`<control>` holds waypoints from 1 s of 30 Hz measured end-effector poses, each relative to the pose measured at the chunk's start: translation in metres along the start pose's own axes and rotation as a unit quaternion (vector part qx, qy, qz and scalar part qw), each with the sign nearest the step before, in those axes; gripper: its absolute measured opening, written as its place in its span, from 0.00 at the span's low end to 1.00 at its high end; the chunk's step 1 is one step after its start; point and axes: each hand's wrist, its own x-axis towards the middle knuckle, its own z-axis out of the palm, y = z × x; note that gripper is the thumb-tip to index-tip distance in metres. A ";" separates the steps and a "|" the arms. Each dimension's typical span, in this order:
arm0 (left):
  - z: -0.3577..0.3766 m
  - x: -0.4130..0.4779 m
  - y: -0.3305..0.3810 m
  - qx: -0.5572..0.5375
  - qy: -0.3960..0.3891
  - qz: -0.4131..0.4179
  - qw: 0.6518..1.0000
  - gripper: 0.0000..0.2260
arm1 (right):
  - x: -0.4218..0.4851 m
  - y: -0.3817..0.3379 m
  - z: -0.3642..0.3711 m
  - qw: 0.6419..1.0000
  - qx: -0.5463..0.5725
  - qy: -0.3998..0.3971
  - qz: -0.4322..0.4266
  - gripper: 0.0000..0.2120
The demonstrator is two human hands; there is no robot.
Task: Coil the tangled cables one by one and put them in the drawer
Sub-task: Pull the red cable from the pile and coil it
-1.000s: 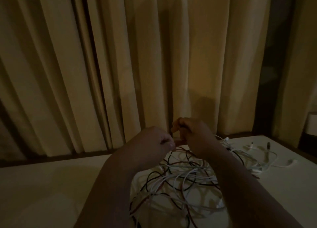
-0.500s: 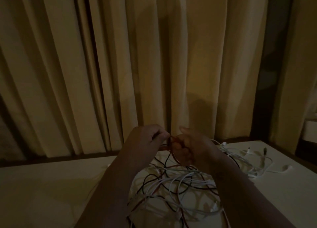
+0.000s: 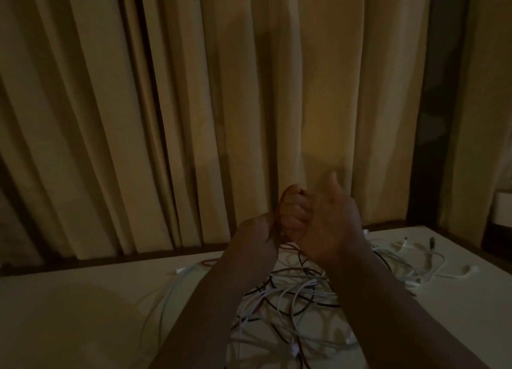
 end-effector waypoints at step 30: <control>-0.047 -0.006 -0.005 0.142 0.056 0.010 0.988 0.12 | 0.007 -0.007 -0.021 0.766 -0.610 0.046 0.197 0.44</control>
